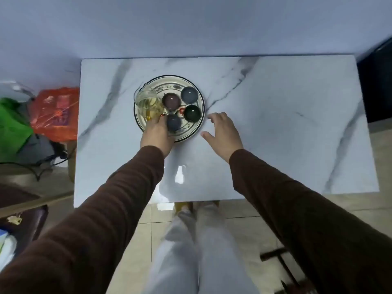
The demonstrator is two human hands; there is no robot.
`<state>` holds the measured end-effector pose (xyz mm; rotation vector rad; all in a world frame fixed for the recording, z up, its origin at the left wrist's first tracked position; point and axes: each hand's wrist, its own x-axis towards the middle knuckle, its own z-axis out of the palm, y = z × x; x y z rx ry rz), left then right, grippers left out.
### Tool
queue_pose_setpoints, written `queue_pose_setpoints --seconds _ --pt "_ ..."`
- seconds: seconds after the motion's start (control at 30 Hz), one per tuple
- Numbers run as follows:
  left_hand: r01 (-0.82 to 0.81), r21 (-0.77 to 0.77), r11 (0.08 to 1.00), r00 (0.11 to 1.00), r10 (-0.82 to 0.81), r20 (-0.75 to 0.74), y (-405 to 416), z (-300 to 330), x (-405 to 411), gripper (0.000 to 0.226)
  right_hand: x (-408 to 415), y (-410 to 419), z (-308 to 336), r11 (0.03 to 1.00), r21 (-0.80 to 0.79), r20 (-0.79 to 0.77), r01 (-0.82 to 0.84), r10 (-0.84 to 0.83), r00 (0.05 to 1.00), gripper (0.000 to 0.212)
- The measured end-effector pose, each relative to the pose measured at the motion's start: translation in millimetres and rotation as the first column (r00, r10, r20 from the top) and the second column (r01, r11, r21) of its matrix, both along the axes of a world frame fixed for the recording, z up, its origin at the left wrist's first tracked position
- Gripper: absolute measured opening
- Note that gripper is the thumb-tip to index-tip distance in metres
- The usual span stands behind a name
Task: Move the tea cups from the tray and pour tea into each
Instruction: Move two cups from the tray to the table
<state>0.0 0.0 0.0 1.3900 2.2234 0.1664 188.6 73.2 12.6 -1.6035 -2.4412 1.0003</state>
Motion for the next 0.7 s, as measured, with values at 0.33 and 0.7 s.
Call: queue_pose_setpoints --seconds 0.33,0.7 --pt "-0.035 0.013 0.999 0.999 0.035 -0.016 32 -80 -15 0.078 -37 56 -93 0.990 0.102 0.010 -0.095 0.095 0.995 0.070" --pt "-0.152 0.214 0.965 0.987 0.138 0.079 27 -114 -16 0.077 -49 63 -131 0.980 0.169 -0.012 -0.106 0.110 0.994 0.073"
